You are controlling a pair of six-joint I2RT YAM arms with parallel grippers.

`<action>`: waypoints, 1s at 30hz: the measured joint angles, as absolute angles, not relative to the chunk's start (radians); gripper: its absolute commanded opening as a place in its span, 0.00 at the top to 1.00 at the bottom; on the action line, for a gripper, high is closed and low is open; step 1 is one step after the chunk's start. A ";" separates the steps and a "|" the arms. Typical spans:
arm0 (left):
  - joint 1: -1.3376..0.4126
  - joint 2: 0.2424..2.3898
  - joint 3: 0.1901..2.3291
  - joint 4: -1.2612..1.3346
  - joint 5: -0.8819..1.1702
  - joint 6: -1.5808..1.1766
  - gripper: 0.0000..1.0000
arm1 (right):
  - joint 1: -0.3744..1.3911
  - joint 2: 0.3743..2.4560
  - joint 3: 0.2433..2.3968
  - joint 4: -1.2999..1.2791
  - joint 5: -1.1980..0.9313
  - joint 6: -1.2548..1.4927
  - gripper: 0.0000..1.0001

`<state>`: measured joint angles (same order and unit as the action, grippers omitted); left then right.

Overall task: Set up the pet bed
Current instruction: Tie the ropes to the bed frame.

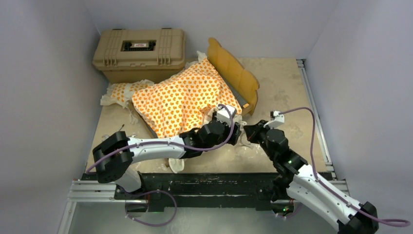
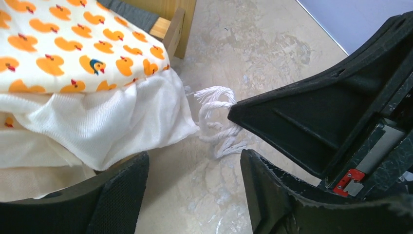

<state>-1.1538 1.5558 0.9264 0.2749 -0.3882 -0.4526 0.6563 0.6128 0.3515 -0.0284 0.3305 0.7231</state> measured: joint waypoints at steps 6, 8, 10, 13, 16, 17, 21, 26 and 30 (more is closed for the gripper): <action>-1.117 1.556 1.019 0.176 -0.326 -0.342 0.27 | 0.656 0.548 0.338 0.012 0.327 0.687 1.00; -1.088 1.555 1.047 0.146 -0.305 -0.295 0.26 | 0.656 0.524 0.336 0.026 0.328 0.664 1.00; -1.065 1.553 1.063 0.129 -0.288 -0.244 0.25 | 0.656 0.501 0.334 0.041 0.329 0.638 1.00; -1.043 1.536 1.065 0.102 -0.256 -0.112 0.23 | 0.656 0.462 0.319 0.079 0.328 0.579 1.00; -1.043 1.531 1.071 0.083 -0.194 0.028 0.24 | 0.656 0.441 0.310 0.103 0.324 0.527 1.00; -1.043 1.531 1.073 0.078 -0.171 0.077 0.24 | 0.656 0.437 0.307 0.113 0.319 0.511 1.00; -1.039 1.532 1.073 0.077 -0.077 0.256 0.28 | 0.656 0.439 0.296 0.146 0.290 0.464 1.00; -0.985 1.582 1.118 0.075 0.078 0.400 0.32 | 0.656 0.474 0.295 0.165 0.245 0.435 1.00; -0.917 1.667 1.216 0.047 0.189 0.476 0.33 | 0.656 0.510 0.295 0.176 0.218 0.422 1.00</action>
